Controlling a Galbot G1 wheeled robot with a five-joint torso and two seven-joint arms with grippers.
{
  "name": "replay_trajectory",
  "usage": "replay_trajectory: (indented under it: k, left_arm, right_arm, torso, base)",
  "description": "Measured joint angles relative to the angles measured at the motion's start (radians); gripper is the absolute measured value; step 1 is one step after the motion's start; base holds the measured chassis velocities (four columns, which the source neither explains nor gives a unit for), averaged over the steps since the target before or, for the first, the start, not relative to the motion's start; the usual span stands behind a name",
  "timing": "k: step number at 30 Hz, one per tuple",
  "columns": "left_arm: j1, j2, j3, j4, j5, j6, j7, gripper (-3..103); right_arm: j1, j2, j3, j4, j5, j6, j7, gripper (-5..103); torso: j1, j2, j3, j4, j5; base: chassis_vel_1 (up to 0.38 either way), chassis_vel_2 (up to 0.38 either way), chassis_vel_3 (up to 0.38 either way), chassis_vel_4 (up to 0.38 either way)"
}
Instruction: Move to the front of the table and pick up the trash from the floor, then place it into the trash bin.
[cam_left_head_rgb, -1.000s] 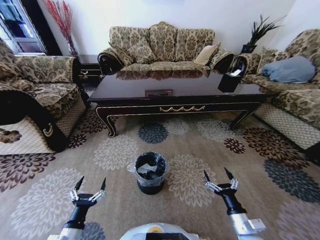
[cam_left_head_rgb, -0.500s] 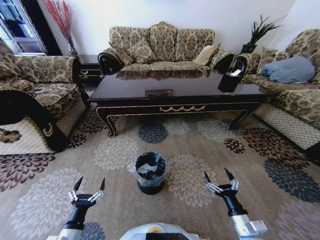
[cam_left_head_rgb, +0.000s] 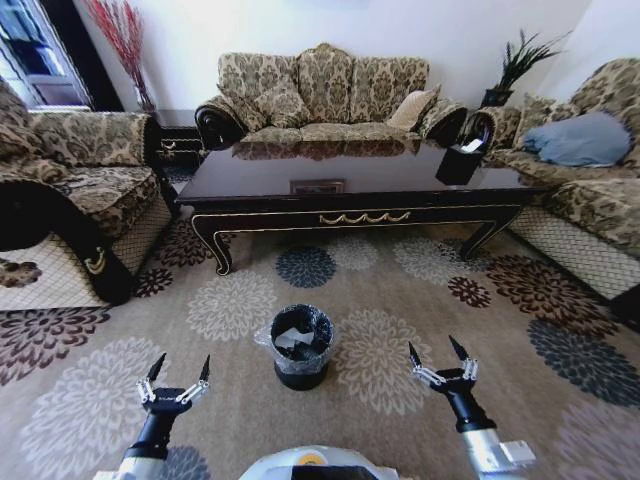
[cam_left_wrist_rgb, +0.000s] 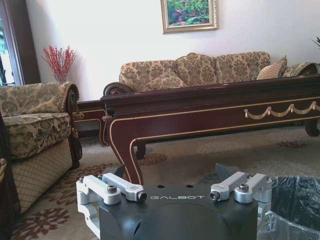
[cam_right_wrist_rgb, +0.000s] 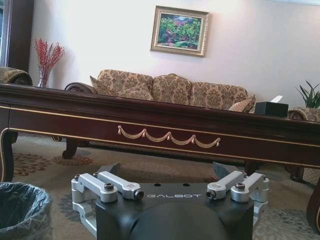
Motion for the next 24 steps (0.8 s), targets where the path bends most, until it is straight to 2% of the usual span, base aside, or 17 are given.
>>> replay_trajectory:
  k: [11,24]
  left_arm:
    - [0.000,0.000,0.000,0.000,0.000,0.001,-0.001,100]
    - [0.000,0.000,0.000,0.000,0.000,0.001,-0.001,100]
  right_arm:
    - [0.000,0.000,0.000,0.000,0.000,0.000,0.000,100]
    - [0.000,0.000,0.000,0.000,0.000,-0.001,0.001,100]
  torso:
    - [0.000,0.000,0.000,0.0000,-0.0001]
    - [0.000,0.000,0.000,0.0000,-0.0002]
  base:
    - [0.071,-0.073,-0.078,0.072]
    - [0.268,-0.288,-0.273,0.279]
